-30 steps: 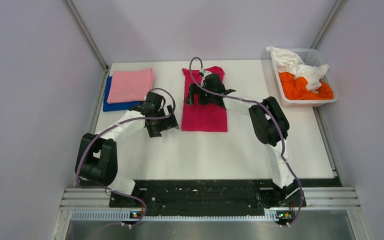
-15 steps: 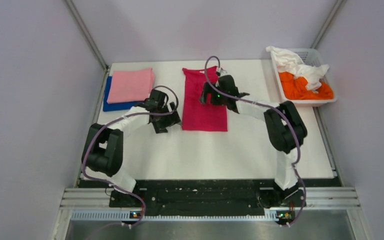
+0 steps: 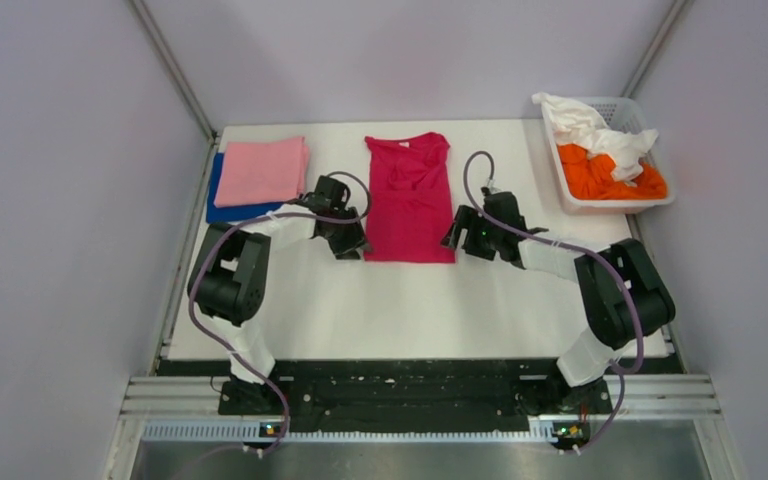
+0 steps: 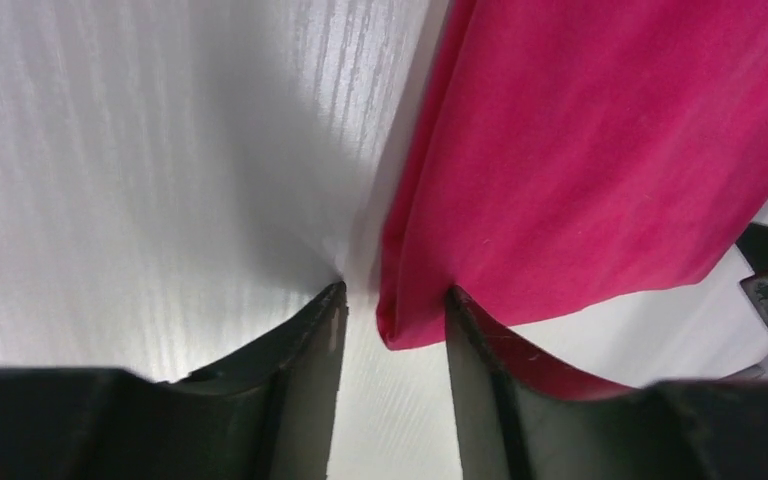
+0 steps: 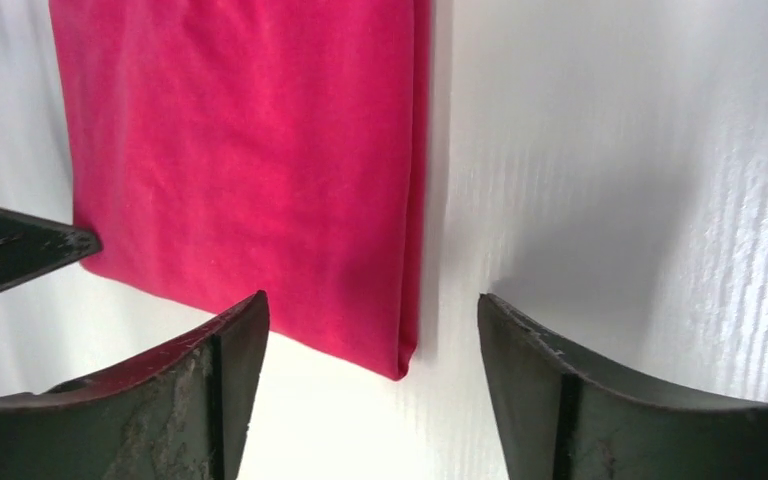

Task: Fold and stack the t-shirts
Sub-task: Grab one side of the 2/3 rectangular tshirt with both arms

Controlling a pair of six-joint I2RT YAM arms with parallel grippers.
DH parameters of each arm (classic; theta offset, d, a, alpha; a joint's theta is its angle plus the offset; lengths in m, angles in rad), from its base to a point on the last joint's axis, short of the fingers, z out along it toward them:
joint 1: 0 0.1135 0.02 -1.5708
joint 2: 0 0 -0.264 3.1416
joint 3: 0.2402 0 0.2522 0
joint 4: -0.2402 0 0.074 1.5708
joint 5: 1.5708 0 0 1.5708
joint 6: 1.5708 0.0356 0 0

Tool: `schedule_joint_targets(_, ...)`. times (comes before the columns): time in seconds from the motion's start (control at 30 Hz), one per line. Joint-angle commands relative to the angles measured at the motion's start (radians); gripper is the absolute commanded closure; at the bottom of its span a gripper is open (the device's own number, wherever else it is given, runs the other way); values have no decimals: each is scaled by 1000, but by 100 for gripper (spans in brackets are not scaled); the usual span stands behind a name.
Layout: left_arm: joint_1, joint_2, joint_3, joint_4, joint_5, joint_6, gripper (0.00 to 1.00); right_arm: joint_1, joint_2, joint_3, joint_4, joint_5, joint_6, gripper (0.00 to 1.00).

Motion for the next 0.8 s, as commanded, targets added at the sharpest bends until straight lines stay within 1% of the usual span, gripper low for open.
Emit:
schedule_joint_targets(0.0, -8, 68, 32, 32, 21, -1, 63, 9, -5, -17, 16, -71, 35, 30)
schedule_joint_targets(0.07, -11, 81, 36, 32, 23, 4, 90, 16, 8, -27, 16, -65, 35, 37)
schedule_joint_targets(0.1, -12, 85, 36, 27, 20, 5, 100, 17, 16, -28, 14, -64, 35, 42)
schedule_joint_targets(0.2, -14, 77, 23, 26, 2, 13, 100, 25, 41, -21, 9, -86, 33, 57)
schedule_joint_targets(0.27, -14, 63, 14, 25, -9, 18, 100, 41, 47, -14, -2, -81, 27, 64)
schedule_joint_targets(0.33, -14, 48, 2, 25, -11, 17, 100, 56, 46, -11, -20, -70, 22, 74)
schedule_joint_targets(0.4, -18, 29, -16, 22, -11, 16, 100, 71, 38, -13, -41, -53, 17, 90)
schedule_joint_targets(0.43, -20, 12, -29, 16, -14, 16, 100, 80, 25, -18, -57, -46, 15, 100)
schedule_joint_targets(0.47, -25, -12, -50, 8, -20, 16, 100, 89, 5, -28, -61, -45, 11, 100)
schedule_joint_targets(0.53, -37, -82, -111, -12, -56, 5, 100, 111, -57, -56, -121, -37, -1, 100)
schedule_joint_targets(0.63, -68, -251, -269, -27, -85, -5, 100, 160, -183, -102, -241, -30, -6, 100)
schedule_joint_targets(0.77, -173, -508, -364, -166, -125, -35, 100, 228, -360, -138, -401, -131, 5, 100)
